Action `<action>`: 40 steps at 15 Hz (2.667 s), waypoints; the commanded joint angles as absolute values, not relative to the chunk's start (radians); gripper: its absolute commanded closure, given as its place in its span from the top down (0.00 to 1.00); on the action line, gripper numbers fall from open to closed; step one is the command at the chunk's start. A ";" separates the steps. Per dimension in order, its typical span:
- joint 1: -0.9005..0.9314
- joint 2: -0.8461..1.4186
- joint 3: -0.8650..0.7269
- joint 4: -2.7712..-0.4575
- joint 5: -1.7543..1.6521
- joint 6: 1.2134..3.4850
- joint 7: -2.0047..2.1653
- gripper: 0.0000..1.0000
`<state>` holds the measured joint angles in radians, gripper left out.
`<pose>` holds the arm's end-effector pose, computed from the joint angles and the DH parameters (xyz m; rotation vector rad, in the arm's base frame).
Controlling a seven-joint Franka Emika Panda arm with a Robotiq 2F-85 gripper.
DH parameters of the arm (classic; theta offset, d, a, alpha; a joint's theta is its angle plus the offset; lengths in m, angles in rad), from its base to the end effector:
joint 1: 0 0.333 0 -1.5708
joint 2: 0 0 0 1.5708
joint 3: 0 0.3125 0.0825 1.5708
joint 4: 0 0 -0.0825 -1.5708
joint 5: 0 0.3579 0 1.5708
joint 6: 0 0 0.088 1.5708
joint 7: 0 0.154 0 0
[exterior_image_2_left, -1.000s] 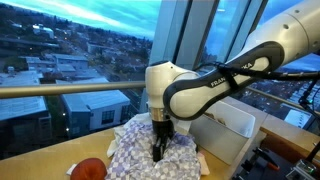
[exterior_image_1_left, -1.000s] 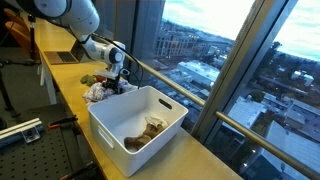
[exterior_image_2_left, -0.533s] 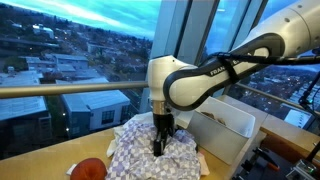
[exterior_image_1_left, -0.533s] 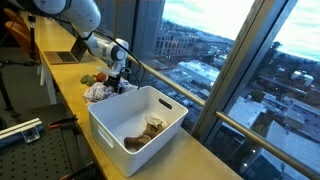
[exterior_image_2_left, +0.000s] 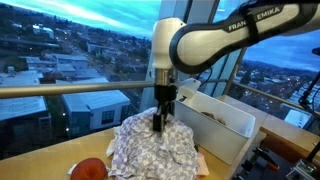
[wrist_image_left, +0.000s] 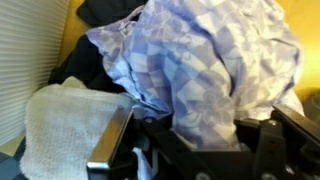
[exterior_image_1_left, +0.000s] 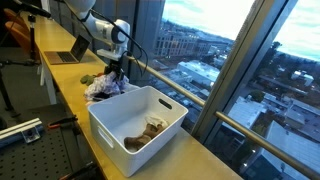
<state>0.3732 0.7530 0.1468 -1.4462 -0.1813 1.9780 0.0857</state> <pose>0.5928 0.3030 0.1952 2.9220 0.7390 -0.2807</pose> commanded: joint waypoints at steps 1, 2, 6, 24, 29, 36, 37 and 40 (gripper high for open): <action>0.353 0.614 0.154 -1.460 -0.164 1.919 0.062 0.00; 0.344 0.572 0.153 -1.463 -0.162 1.910 0.060 0.00; 0.299 0.433 0.142 -1.454 -0.153 1.901 0.063 0.00; -0.121 0.140 -0.096 -1.414 0.018 1.864 -0.074 0.00; -0.154 0.161 -0.103 -1.516 0.046 1.900 -0.094 0.00; -0.068 0.157 -0.043 -1.623 0.017 1.940 -0.068 0.00; -0.058 0.156 -0.037 -1.629 0.017 1.943 -0.070 0.00; -0.036 0.163 -0.026 -1.638 0.019 1.940 -0.067 0.00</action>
